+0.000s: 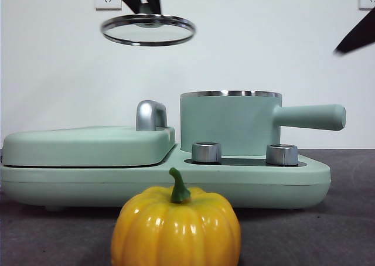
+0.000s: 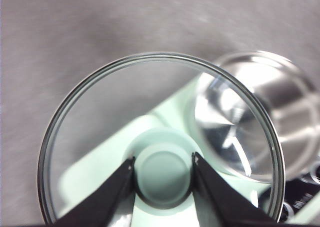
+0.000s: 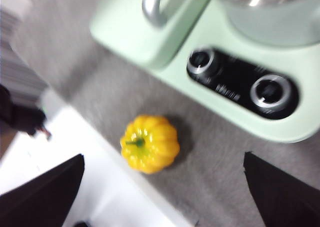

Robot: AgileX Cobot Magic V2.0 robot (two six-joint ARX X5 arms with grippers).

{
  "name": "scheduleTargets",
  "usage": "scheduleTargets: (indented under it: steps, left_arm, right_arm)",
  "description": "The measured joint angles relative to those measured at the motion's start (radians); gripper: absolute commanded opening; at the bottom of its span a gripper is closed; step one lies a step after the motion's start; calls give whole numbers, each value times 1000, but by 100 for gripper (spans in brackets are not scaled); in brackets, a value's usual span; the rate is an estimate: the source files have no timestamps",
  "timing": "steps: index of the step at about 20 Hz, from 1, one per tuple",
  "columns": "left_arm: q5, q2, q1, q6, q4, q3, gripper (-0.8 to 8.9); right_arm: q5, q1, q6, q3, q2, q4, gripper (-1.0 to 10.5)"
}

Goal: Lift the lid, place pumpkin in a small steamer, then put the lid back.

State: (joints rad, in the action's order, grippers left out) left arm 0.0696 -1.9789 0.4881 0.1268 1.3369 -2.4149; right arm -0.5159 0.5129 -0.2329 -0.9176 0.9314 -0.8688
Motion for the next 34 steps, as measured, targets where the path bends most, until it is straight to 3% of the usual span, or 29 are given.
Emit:
scheduleTargets:
  steps: [6,9,16,26,34]
  left_arm:
    - [0,11,-116,-8,0,0,9]
    - [0,11,-161,-19,3,0,9]
    - [0,11,-214,-23,11,0,9]
    - [0,11,-222,-26,11,0,9]
    - [0,11,-222,-26,11,0,9]
  right_arm:
    - [259,369,-70,-93,282,28,508]
    - [285,446,-79,-154,420,29,509]
    - [309,487,-80,-208,651,35,570]
    - [308,527,-79,-209,703,84,569]
    - [359,571,-79,-210,766,85,568]
